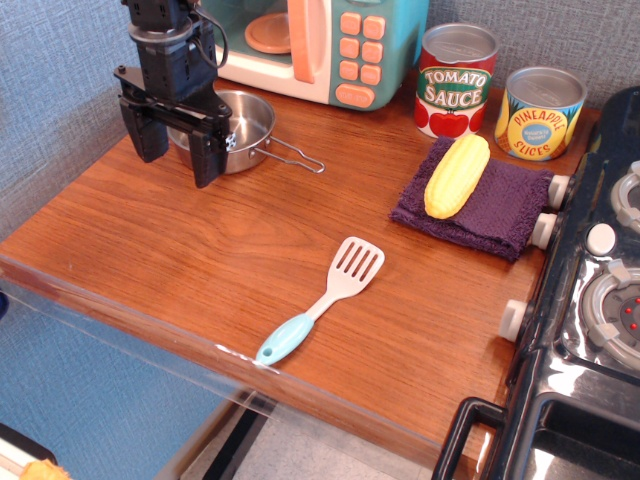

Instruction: Move the pot close to the microwave.

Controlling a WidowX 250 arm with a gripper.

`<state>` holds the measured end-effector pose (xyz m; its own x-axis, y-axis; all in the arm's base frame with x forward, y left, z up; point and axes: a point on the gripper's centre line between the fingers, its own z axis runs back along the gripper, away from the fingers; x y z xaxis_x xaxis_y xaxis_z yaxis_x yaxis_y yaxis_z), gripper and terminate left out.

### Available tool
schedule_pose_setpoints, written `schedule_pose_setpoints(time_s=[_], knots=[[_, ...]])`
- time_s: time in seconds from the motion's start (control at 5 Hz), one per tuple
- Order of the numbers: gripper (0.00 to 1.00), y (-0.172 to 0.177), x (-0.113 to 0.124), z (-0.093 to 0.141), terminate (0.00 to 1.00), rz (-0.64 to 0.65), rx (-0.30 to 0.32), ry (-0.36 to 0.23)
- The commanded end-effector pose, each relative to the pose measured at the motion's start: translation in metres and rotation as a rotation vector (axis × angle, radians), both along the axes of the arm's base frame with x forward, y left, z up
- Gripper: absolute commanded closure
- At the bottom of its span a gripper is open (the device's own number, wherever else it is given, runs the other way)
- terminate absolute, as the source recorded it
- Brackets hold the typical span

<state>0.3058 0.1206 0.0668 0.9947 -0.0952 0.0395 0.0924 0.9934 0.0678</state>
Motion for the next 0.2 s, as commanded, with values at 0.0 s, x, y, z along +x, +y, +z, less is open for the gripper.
schedule_pose_setpoints(time_s=[0.0], knots=[[0.0,0.0033,-0.0006,0.0233,1.0,-0.004,0.027,-0.064]])
